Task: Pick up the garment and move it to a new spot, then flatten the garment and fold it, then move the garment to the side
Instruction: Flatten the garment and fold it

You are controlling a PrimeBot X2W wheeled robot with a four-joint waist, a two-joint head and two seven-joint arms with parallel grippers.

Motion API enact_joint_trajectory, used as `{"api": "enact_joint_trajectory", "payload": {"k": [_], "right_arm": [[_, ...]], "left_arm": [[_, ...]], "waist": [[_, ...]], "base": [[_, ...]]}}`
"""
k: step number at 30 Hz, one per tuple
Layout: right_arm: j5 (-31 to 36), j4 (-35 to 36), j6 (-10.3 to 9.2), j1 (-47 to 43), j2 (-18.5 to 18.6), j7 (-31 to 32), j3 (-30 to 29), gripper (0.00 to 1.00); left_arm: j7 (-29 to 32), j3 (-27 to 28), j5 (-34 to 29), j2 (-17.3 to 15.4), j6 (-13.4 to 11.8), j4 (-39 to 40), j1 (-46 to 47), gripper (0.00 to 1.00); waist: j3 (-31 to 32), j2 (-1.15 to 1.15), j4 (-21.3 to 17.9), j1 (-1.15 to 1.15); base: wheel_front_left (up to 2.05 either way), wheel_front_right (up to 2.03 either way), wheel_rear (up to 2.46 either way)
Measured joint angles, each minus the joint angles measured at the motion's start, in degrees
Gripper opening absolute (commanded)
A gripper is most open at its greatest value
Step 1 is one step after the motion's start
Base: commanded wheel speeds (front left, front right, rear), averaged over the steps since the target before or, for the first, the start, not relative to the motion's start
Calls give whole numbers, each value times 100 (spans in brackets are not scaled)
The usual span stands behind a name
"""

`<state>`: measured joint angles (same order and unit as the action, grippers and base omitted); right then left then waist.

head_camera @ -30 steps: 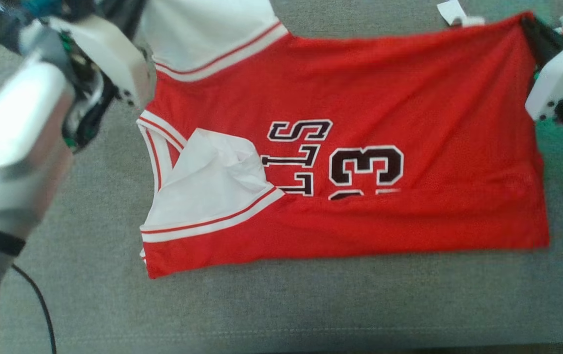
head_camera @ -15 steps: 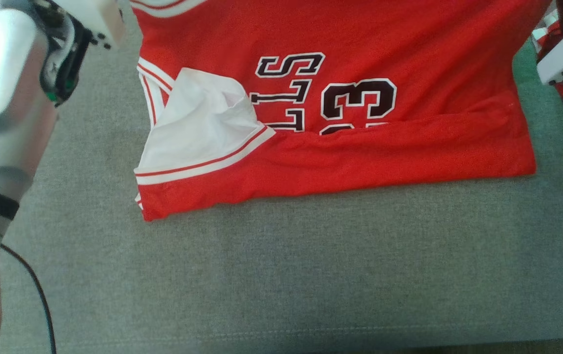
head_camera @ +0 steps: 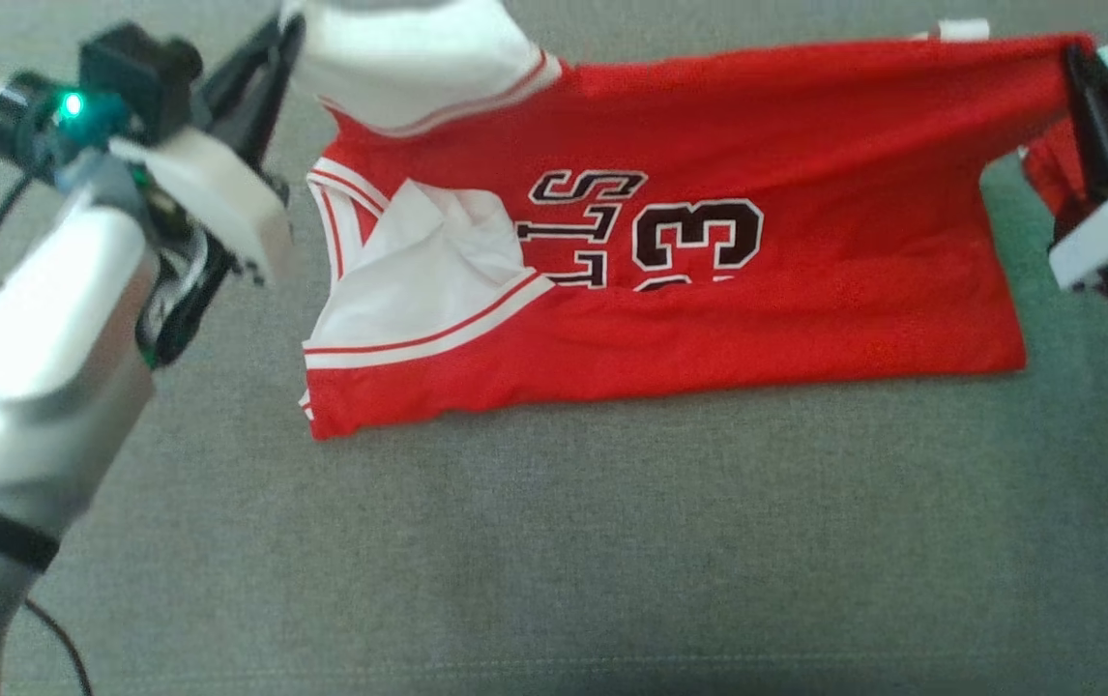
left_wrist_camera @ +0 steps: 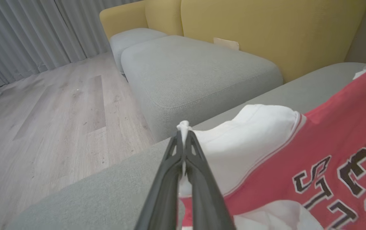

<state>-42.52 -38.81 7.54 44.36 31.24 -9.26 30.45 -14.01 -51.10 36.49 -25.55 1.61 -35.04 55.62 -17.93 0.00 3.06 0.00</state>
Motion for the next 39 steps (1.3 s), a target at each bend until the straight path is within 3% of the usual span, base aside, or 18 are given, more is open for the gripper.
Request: {"api": "enact_joint_trajectory", "payload": {"k": [5,17,25,32,33,34,35,39], "right_arm": [[-215,380,0,-565,182,182,75,0],[-481,750,0,-1486,576,1350,369,0],[-543,954,0,-1634,624,1978,457,0],[-768,1116,0,-1826,713,2596,547,0],[-813,1124,0,-1852,713,2666,546,42],[-850,1133,0,-1876,712,2702,530,100],[-943,1165,0,-1925,712,2820,465,100],[-1050,1282,0,-1933,709,2860,208,100]], "left_arm": [[366,-132,146,-383,-8,745,-584,0],[1512,-560,823,-1373,-5,2540,-2030,0],[2102,-680,1135,-1673,-2,2908,-2197,0],[2236,-738,1216,-1739,-3,2930,-2266,0],[2261,-753,1216,-1738,-5,2928,-2266,36],[2282,-764,1215,-1735,-8,2926,-2266,88],[2256,-768,1200,-1724,-76,2903,-2268,100],[2013,-714,1147,-1655,-314,2783,-2275,100]], "waist": [[298,0,42,0],[661,0,56,0],[708,0,5,0],[758,0,-74,0],[768,0,-88,0],[781,0,-101,0],[815,0,-127,0],[910,0,-176,0]], "base": [[0,0,0],[0,0,0],[0,0,0],[0,0,0],[0,0,0],[0,0,0],[0,0,0],[0,0,0]]}}
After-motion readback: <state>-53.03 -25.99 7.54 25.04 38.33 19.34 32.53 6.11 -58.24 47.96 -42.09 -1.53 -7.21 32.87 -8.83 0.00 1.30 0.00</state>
